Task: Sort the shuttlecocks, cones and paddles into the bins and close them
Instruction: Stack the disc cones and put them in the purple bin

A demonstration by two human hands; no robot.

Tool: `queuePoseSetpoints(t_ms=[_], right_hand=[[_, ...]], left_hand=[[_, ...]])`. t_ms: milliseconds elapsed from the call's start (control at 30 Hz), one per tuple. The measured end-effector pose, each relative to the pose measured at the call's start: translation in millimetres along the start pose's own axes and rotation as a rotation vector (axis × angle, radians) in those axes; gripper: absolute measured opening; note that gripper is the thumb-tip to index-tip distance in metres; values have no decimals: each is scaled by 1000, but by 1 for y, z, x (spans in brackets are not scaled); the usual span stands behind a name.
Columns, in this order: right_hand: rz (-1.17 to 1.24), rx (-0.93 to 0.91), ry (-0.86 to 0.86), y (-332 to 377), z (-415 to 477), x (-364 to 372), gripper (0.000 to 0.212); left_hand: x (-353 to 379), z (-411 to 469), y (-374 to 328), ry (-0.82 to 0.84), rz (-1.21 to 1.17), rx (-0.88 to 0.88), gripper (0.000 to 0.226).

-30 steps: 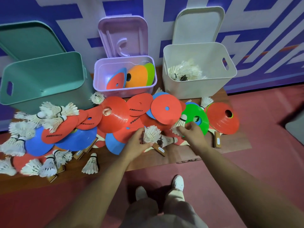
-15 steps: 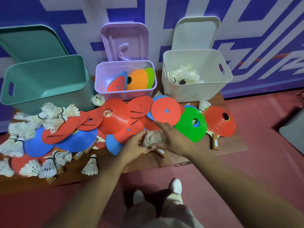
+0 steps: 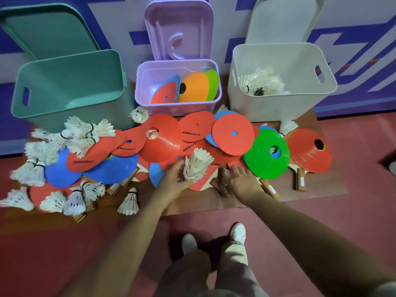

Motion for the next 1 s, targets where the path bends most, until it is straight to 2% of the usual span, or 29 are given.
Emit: queuePoseSetpoints(t_ms=[100, 167, 300, 367, 433, 500, 667, 767, 867, 1000], right_hand=[[67, 15, -53, -6, 5, -5, 30], [297, 61, -63, -13, 4, -19, 26], [838, 242, -376, -36, -3, -80, 12], [995, 287, -523, -46, -5, -122, 6], [1101, 276, -588, -54, -5, -160, 8], [1121, 233, -569, -59, -3, -183, 8], [1002, 169, -364, -77, 9, -189, 13], [1066, 165, -389, -106, 15, -196, 13], [1019, 96, -456, -148, 26, -210, 24], [1087, 147, -425, -221, 46, -218, 19]], left_hand=[[0, 4, 9, -2, -8, -3, 62], [1, 5, 6, -2, -14, 0, 63], [6, 10, -17, 42, -94, 31, 59], [8, 16, -35, 61, -101, 61, 58], [10, 24, -56, 59, -78, 97, 58], [11, 33, -78, 49, -54, 135, 58], [20, 60, -132, 39, 22, 222, 60], [28, 82, -161, -1, 88, 265, 62], [46, 108, -194, -60, 162, 305, 65], [81, 155, -237, -99, 305, 343, 49]])
Point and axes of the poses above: each hand's wrist, its own z-axis towards the middle knuckle, its own x-axis out of the palm, y = z × x, the point moved 3 cm from there along z, towards the middle knuckle, and after that the axes turned 4 degrees about z, right-handed, at the moved point
